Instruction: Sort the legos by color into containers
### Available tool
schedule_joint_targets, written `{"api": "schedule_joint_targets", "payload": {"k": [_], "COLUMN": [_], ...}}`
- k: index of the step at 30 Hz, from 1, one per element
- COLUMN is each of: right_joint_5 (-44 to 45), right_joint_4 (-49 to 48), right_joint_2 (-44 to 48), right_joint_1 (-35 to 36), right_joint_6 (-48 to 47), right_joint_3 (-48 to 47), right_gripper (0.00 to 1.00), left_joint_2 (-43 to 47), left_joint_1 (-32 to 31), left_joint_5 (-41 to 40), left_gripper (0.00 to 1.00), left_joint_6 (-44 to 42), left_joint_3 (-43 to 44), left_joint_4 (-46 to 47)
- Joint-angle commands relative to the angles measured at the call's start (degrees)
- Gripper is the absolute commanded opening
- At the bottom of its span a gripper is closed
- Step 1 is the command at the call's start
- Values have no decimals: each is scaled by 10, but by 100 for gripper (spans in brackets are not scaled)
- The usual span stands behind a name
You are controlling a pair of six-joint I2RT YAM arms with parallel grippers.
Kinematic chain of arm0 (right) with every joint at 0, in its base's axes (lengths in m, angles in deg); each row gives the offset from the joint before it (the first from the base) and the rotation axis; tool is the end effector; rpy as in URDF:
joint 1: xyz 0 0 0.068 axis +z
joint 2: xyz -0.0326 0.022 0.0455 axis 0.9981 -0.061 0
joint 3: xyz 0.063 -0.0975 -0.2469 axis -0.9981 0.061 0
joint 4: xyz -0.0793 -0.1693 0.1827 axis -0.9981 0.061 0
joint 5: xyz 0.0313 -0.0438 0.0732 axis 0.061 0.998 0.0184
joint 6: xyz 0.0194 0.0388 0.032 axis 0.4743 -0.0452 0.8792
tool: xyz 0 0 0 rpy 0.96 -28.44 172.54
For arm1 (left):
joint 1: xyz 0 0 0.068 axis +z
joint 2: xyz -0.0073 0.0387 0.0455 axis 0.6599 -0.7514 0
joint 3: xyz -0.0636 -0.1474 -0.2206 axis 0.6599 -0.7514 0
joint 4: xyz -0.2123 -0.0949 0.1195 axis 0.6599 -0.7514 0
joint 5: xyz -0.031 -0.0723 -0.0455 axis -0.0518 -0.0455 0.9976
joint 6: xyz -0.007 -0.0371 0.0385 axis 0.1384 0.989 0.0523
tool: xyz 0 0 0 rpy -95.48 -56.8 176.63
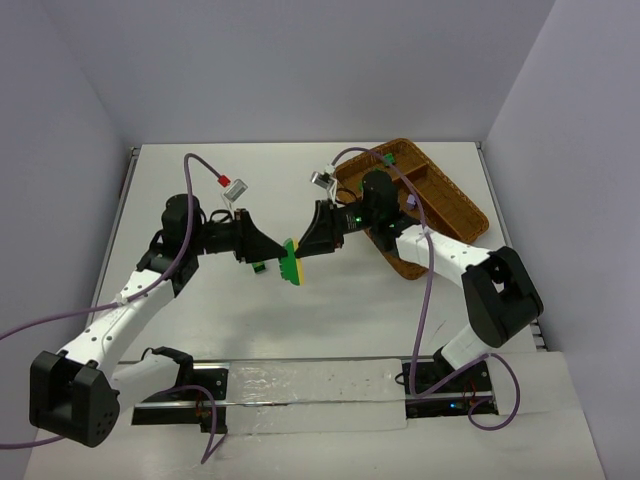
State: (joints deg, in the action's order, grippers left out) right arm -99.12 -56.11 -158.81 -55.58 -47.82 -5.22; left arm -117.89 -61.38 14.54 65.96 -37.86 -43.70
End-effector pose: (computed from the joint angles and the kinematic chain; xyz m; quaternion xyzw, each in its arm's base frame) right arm 0.2745 0.2035 0.2815 -0.3461 0.6314 0.6635 0.2030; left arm 0.2110 -0.1083 0.3020 0.1837 0.7365 -0.5764 0.3027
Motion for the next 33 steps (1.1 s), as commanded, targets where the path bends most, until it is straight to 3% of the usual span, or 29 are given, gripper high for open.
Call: {"api": "schedule_joint_targets", "payload": {"k": [1, 10, 19, 22, 24, 27, 33], "right_joint_5": [-18, 24, 35, 84, 165, 287, 304], "right_joint_4": [-21, -20, -12, 93, 222, 332, 302], "right_joint_2": [9, 23, 20, 22, 13, -12, -29], "right_joint_1": [-14, -40, -46, -52, -53, -43, -40], "right_joint_6": [7, 9, 4, -47, -122, -191, -178], "right_joint_3": [22, 51, 51, 35, 6, -18, 14], "right_gripper": [0, 0, 0, 0, 0, 0, 0], "left_joint_2": [23, 21, 9, -2, -12, -18, -60], "left_joint_1": [8, 18, 22, 23, 23, 23, 23], "left_joint_5": [-25, -40, -52, -81, -90, -115, -241], "left_gripper": [0, 0, 0, 0, 0, 0, 0], "left_joint_6": [-42, -51, -35, -31, -29, -21, -6], "left_joint_3": [11, 28, 25, 28, 30, 33, 57], "left_joint_4": [-21, -64, -49, -60, -66, -75, -136]}}
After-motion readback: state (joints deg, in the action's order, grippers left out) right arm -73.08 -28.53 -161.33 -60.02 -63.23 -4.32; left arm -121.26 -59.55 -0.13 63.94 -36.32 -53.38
